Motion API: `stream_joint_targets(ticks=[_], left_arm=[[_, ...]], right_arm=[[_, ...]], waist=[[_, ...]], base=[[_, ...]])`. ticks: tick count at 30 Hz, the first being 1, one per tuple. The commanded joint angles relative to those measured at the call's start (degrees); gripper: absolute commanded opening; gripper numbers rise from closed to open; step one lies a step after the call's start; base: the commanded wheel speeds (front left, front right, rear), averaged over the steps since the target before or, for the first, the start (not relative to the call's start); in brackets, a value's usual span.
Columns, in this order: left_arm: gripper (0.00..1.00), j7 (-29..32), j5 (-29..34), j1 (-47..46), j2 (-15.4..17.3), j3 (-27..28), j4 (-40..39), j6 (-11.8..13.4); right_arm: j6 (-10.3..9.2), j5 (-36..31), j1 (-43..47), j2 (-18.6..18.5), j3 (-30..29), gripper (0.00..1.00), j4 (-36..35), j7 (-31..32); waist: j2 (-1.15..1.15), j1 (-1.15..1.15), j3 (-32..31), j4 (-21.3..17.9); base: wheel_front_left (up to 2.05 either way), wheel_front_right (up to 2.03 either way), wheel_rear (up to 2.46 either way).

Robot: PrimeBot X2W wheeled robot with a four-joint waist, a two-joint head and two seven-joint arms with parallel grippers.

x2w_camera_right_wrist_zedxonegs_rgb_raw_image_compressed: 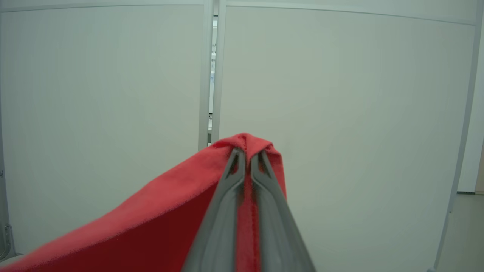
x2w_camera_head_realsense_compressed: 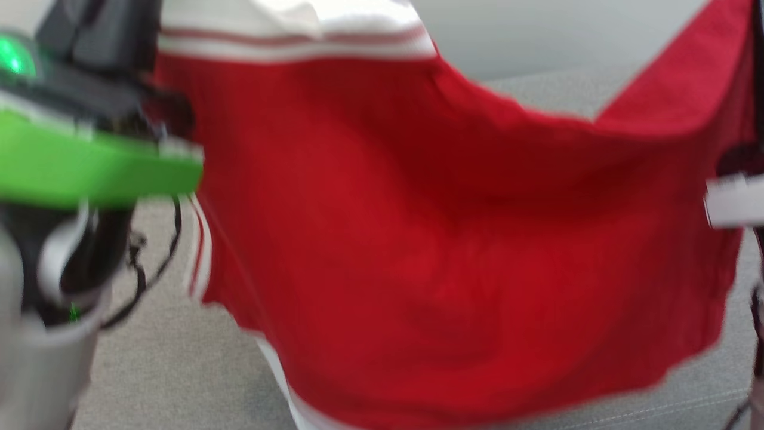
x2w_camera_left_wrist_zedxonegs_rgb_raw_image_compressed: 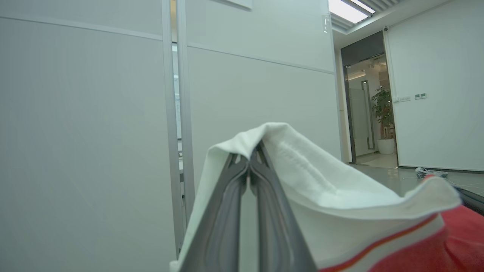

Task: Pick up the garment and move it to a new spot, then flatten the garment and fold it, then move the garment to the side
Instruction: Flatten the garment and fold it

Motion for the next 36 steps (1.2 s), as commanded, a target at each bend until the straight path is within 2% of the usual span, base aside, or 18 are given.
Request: stream_joint_targets(ticks=[1,3,5,10,14,18,22,28,36], left_arm=[[0.0,0.2,0.3,-5.2,-0.3,0.0,4.5,-1.0],[0.0,-0.7,1.6,-12.1,-1.4,-0.4,13.0,-2.1],[0.0,-2.3,4.3,-19.7,-2.3,-1.8,22.6,-3.7],[0.0,-13.0,10.2,-39.1,-6.6,-2.0,44.5,-4.6],[0.0,-23.3,12.4,-47.2,-9.4,-2.4,55.5,-6.4],[0.0,-28.5,12.1,-50.2,-11.0,-2.4,63.4,-8.0],[0.0,-29.7,10.9,-46.9,-12.1,-2.9,70.6,-10.0],[0.0,-25.1,8.4,-45.3,-12.6,-4.2,78.8,-12.8],[0.0,-20.5,5.2,-43.5,-12.6,-5.6,82.8,-14.3]], right_arm=[[-0.05,0.8,-5.7,-0.2,1.4,0.0,4.2,-0.6],[-0.07,1.3,-14.3,-0.1,2.5,0.0,12.3,-1.3],[-0.05,-2.2,-23.9,-1.8,3.7,0.0,20.9,-3.2],[-0.04,-11.4,-46.8,1.8,2.8,0.0,42.1,-13.9],[-0.07,-17.8,-56.5,5.4,-0.5,0.0,54.5,-21.5],[-0.08,-22.5,-59.8,6.9,-3.4,0.0,63.4,-26.2],[-0.07,-25.8,-58.4,7.9,-6.2,0.0,72.4,-28.5],[-0.08,-30.0,-59.2,8.1,-9.2,0.0,82.3,-28.5],[-0.07,-32.2,-60.1,7.9,-10.3,0.0,89.6,-27.6]], waist=[[0.0,0.0,10.2,0.8],[0.0,0.0,14.1,1.1],[0.0,0.0,17.4,1.7],[0.0,0.0,24.5,2.5],[0.0,0.0,28.6,3.3],[0.0,0.0,33.4,4.5],[0.0,0.0,37.1,5.6],[0.0,0.0,38.0,6.1],[0.0,0.0,33.2,6.0]], base=[[0.0,0.0,0.0],[0.0,0.0,0.0],[0.0,0.0,0.0],[0.0,0.0,0.0],[0.0,0.0,0.0],[0.0,0.0,0.0],[0.0,0.0,0.0],[0.0,0.0,0.0],[0.0,0.0,0.0]])
